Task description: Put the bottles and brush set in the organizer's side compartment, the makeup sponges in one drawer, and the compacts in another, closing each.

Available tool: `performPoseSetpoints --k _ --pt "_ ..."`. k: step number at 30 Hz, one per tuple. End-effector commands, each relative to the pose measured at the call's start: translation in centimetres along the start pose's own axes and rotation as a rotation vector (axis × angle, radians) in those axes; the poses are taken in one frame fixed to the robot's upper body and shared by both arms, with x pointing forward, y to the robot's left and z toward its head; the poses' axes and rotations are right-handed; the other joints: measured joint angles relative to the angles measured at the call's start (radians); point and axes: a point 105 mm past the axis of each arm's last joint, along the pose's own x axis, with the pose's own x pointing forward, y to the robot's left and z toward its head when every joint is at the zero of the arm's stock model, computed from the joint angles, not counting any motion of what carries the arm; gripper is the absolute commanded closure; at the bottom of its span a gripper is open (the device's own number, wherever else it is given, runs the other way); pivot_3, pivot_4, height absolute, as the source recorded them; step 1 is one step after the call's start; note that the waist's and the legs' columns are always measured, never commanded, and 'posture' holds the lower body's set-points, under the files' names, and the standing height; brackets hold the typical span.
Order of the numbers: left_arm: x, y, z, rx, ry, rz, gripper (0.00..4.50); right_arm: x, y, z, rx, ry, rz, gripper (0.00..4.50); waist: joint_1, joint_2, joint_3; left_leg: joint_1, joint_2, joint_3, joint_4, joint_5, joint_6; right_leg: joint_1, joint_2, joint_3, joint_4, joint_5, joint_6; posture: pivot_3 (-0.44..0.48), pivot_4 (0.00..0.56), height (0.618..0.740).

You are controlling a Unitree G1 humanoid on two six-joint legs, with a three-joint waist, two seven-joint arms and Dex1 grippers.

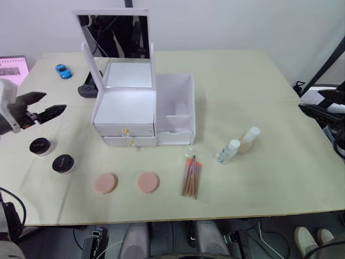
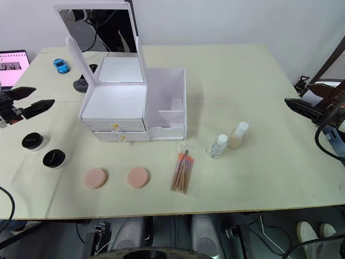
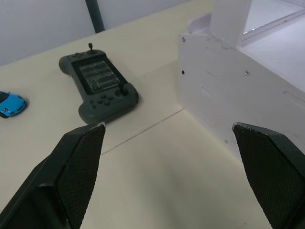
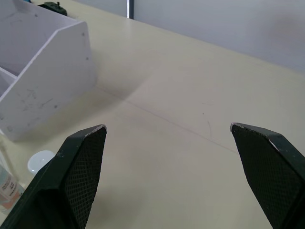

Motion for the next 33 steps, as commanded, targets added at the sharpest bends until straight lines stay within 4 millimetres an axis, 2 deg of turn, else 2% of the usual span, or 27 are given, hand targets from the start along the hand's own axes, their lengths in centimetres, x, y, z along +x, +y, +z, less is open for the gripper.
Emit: performPoseSetpoints --k 1,12,18,24,28,33 --pt "-0.7 0.7 1.2 0.035 -0.013 0.023 0.00 -0.1 -0.1 1.4 -0.041 -0.055 -0.005 0.09 0.000 0.000 0.000 0.000 0.000 0.000 0.000 0.000 0.000 0.000 0.000 0.000 0.000 0.000 0.000 0.000 0.150 0.725" --pt "-1.6 0.9 1.5 0.036 -0.021 0.038 0.00 1.4 0.3 1.6 -0.043 -0.077 0.021 0.09 0.000 0.000 0.000 0.000 0.000 0.000 -0.001 0.000 0.000 0.000 0.000 0.000 0.000 0.000 0.000 0.000 0.150 0.725" --pt "-2.6 0.5 2.8 0.002 -0.068 0.018 0.00 2.2 1.6 2.0 0.000 -0.061 0.095 0.09 0.000 0.000 0.000 0.000 0.000 0.000 0.000 0.000 0.000 0.000 0.000 0.000 0.000 0.000 0.000 0.000 0.150 0.725" --pt "-3.9 -1.8 2.5 -0.006 -0.014 -0.062 0.00 4.2 5.9 3.1 -0.007 -0.028 0.304 0.09 -0.006 0.001 0.000 0.000 0.001 0.000 -0.001 0.000 0.000 -0.001 0.000 0.000 0.000 0.000 0.000 0.000 0.150 0.725" --pt "-4.5 -3.8 3.1 -0.036 -0.024 -0.126 0.00 5.3 8.2 4.3 -0.005 -0.034 0.390 0.09 -0.003 0.001 0.000 0.000 0.001 0.000 -0.001 0.000 0.000 -0.002 0.000 0.000 0.000 0.000 0.000 0.000 0.150 0.725" --pt "-3.1 -8.5 5.8 -0.032 -0.070 -0.309 0.00 5.6 11.4 6.7 0.003 -0.050 0.538 0.09 0.007 0.001 0.001 -0.001 0.001 0.000 -0.001 0.000 0.000 -0.002 -0.001 0.000 -0.001 0.000 0.000 0.000 0.150 0.725"
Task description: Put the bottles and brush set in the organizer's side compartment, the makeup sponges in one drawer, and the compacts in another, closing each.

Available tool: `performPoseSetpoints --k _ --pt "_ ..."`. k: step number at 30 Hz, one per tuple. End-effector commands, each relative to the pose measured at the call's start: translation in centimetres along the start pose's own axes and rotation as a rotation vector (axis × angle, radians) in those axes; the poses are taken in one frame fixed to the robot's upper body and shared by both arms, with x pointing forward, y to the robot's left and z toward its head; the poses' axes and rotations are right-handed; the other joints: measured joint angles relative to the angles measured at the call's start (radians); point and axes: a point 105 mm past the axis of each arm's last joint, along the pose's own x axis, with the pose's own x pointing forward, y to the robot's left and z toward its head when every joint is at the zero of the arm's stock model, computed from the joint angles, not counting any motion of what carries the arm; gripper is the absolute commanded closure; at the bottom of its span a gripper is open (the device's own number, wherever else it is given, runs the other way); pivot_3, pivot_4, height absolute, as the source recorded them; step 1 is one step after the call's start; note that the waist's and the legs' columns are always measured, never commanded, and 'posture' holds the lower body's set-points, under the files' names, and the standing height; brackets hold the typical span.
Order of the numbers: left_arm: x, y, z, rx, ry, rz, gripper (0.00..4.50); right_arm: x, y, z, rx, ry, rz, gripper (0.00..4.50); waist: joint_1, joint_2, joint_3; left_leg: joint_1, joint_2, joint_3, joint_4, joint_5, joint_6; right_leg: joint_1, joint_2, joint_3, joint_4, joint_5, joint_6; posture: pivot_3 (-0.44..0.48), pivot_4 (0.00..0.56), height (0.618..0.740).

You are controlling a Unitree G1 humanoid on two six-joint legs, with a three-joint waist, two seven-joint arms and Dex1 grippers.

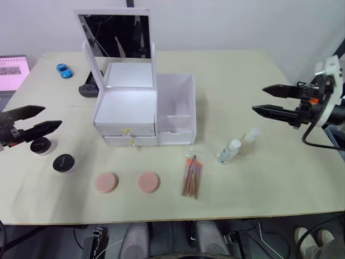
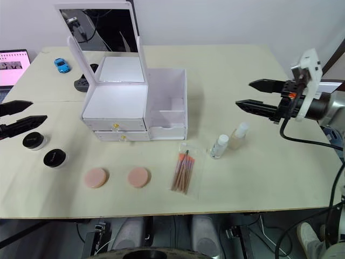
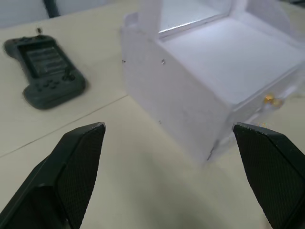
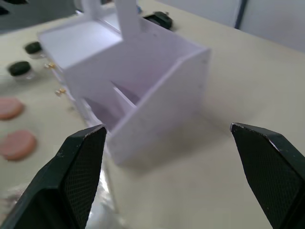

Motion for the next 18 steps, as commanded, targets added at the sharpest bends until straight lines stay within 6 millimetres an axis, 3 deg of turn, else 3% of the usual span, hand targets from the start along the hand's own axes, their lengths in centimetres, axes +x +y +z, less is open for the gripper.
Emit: performPoseSetpoints --k 1,10,14,18 --pt "1.4 -2.8 3.2 0.068 -0.058 -0.113 0.00 0.5 2.0 2.0 -0.058 -0.005 0.072 0.09 0.002 0.000 0.000 0.000 0.000 0.000 0.000 0.000 0.000 0.000 0.000 0.000 0.000 0.000 0.000 0.000 0.150 0.725" --pt "7.7 -12.8 8.2 0.153 -0.111 -0.595 0.00 -0.2 5.5 3.3 -0.136 0.049 0.057 0.09 0.001 -0.001 0.000 -0.001 -0.001 -0.001 0.000 0.000 0.000 0.001 0.001 0.000 -0.001 0.000 0.000 0.000 0.150 0.725" --pt "11.1 -15.3 10.0 0.202 -0.164 -0.730 0.00 -1.9 6.1 1.4 -0.134 0.104 -0.073 0.09 0.015 -0.002 -0.001 0.000 -0.001 -0.002 0.001 0.000 0.000 0.003 0.002 0.000 -0.001 0.000 0.000 0.000 0.150 0.725" --pt "13.0 -16.9 10.0 0.195 -0.173 -0.825 0.00 -3.8 5.9 -0.9 -0.121 0.142 -0.214 0.09 0.015 -0.001 -0.001 0.000 -0.002 -0.002 0.002 0.000 0.000 0.003 0.002 0.001 -0.001 0.000 0.000 0.000 0.150 0.725"
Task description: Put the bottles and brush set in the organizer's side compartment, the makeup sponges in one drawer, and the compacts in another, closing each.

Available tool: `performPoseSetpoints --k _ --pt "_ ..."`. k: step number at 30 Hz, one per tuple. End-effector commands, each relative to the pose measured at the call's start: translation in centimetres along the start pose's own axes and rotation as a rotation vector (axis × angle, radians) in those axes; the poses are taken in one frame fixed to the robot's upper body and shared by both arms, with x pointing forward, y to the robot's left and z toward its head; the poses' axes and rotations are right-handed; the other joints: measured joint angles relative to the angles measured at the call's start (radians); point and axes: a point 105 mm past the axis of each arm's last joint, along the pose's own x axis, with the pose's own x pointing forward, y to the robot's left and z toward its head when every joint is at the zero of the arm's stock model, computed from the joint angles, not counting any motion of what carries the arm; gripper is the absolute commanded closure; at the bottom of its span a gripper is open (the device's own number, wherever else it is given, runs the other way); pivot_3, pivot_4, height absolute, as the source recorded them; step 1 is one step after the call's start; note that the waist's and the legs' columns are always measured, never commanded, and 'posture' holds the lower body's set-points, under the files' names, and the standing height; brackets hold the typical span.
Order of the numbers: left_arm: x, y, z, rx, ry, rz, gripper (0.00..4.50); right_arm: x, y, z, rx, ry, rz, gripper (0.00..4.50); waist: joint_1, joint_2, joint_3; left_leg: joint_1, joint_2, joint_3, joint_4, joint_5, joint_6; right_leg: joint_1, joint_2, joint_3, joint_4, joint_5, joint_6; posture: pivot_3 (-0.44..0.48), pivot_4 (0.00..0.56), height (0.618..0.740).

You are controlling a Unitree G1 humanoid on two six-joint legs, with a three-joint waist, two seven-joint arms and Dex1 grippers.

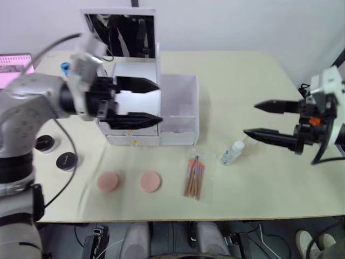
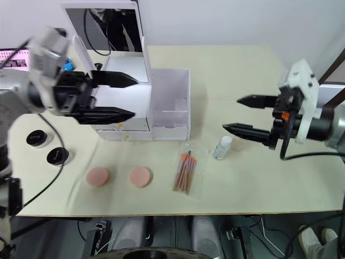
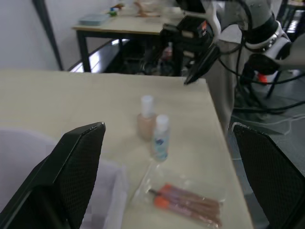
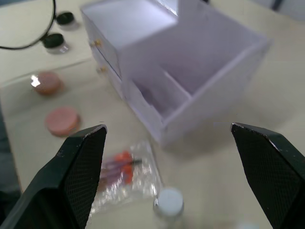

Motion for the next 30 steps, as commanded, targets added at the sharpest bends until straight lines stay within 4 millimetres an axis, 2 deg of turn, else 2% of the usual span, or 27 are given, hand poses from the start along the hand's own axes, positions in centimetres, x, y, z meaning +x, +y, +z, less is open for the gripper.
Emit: performPoseSetpoints --k 1,4,8,11,15,22,30 --pt "1.7 0.1 0.0 0.032 -0.001 -0.071 0.00 -2.3 -0.4 -0.5 -0.026 -0.040 -0.173 0.09 0.002 -0.001 0.000 0.000 0.000 0.000 0.000 0.000 0.000 0.000 0.000 0.000 0.000 0.000 0.000 0.000 0.150 0.725" --pt "3.3 0.4 0.1 0.053 -0.010 -0.144 0.00 -4.1 -0.1 -2.0 0.006 -0.046 -0.308 0.09 0.011 -0.002 -0.001 0.000 0.000 -0.003 0.000 0.000 0.000 0.001 0.002 0.000 0.000 -0.001 0.001 0.000 0.150 0.725" --pt "4.4 0.9 -0.2 0.076 0.014 -0.190 0.00 -6.0 0.4 -3.2 0.040 -0.045 -0.427 0.09 0.002 -0.002 -0.001 0.000 0.000 -0.002 0.002 0.000 0.000 0.001 0.001 0.001 -0.001 0.000 0.000 0.000 0.150 0.725" --pt "4.7 1.3 -1.0 0.091 0.048 -0.201 0.00 -6.5 0.6 -3.9 0.061 -0.034 -0.475 0.09 0.000 -0.001 -0.001 0.001 0.000 -0.002 0.002 0.000 0.000 0.002 0.002 0.001 0.000 0.000 0.000 0.000 0.150 0.725" --pt "5.0 1.8 -1.5 0.106 0.051 -0.196 0.00 -6.1 1.4 -5.0 0.100 -0.009 -0.477 0.09 0.002 -0.001 -0.001 0.001 0.000 -0.003 0.002 0.000 0.000 0.002 0.002 0.000 0.000 0.000 0.000 0.000 0.150 0.725" --pt "4.5 1.2 -1.8 0.105 0.022 -0.154 0.00 -4.9 -1.1 -6.7 0.105 -0.005 -0.565 0.09 0.000 -0.001 -0.001 0.000 0.000 -0.003 0.001 0.000 0.000 0.002 0.001 0.001 -0.002 0.000 0.000 0.000 0.150 0.725" --pt "3.8 0.9 -1.9 0.106 -0.003 -0.063 0.00 -2.3 -3.0 -8.4 0.167 -0.054 -0.544 0.09 0.002 -0.001 -0.001 0.000 0.000 -0.003 0.000 0.000 0.000 0.001 0.001 0.001 -0.002 0.000 0.000 0.000 0.150 0.725"
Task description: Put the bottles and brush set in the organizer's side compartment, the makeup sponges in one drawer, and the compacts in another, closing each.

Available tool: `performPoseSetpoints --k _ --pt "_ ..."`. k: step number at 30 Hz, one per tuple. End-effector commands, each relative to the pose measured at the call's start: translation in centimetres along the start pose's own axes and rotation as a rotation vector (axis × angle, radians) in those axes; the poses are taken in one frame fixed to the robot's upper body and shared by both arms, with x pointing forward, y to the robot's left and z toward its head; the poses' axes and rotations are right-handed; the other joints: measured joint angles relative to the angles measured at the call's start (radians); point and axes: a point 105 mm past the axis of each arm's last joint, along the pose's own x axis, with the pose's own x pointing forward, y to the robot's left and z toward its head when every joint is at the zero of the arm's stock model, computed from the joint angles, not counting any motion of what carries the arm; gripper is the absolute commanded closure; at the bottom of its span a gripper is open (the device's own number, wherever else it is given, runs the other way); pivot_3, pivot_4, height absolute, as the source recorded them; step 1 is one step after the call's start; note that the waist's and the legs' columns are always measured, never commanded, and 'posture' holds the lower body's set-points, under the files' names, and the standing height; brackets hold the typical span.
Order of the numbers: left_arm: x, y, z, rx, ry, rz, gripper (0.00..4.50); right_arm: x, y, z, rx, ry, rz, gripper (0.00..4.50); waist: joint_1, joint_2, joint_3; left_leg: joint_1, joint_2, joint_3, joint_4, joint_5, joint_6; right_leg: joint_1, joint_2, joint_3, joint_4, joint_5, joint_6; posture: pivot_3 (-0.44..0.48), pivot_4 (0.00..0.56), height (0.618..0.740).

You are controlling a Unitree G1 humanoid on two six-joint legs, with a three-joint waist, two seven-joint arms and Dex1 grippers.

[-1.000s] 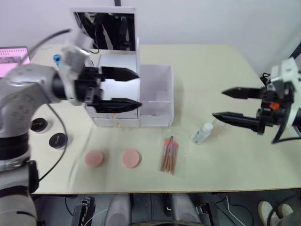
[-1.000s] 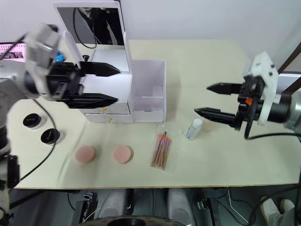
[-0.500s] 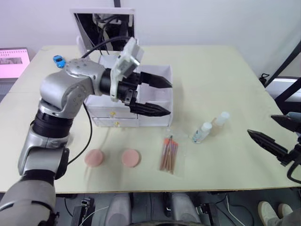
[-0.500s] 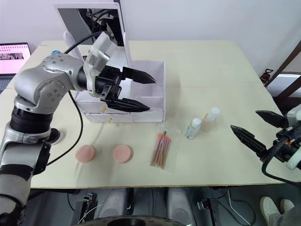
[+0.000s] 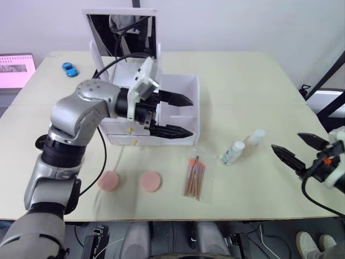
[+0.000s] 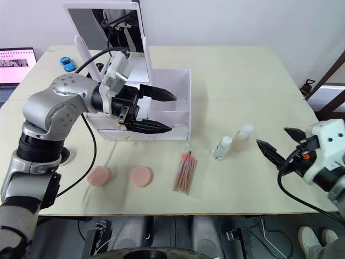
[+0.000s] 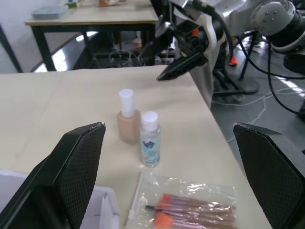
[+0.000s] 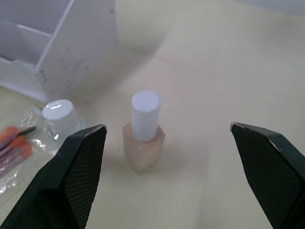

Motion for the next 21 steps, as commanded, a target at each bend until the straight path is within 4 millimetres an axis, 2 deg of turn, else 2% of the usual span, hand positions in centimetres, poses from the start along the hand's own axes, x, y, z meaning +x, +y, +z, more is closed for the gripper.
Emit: performPoseSetpoints --k 1,10,14,21 --pt "-0.6 -0.3 1.1 0.035 -0.024 0.043 0.00 0.8 -0.6 0.1 -0.002 -0.032 -0.015 0.09 0.000 0.000 0.000 0.000 0.000 0.000 0.000 0.000 0.000 0.000 0.000 0.000 0.000 0.000 0.000 0.000 0.150 0.725" --pt "-1.2 -0.8 0.2 0.003 0.016 0.089 0.00 3.0 -0.7 -1.1 0.045 -0.038 0.025 0.09 0.000 0.000 0.000 0.000 0.000 0.000 0.000 0.000 0.000 0.000 0.000 0.000 0.000 0.000 0.000 0.000 0.150 0.725" --pt "-1.7 -1.5 -1.5 -0.003 0.123 0.070 0.00 4.0 -0.3 -1.5 0.042 -0.033 0.054 0.09 -0.003 0.001 0.000 0.000 0.000 0.000 0.000 0.000 0.000 0.000 0.000 0.000 0.000 0.000 0.000 0.000 0.150 0.725" --pt "-2.0 -1.5 -1.4 0.004 0.116 0.095 0.00 5.7 0.1 -1.3 0.032 -0.029 0.074 0.09 -0.002 0.000 0.000 0.000 0.000 0.000 0.000 0.000 0.000 0.000 0.000 0.000 0.000 0.000 0.000 0.000 0.150 0.725"
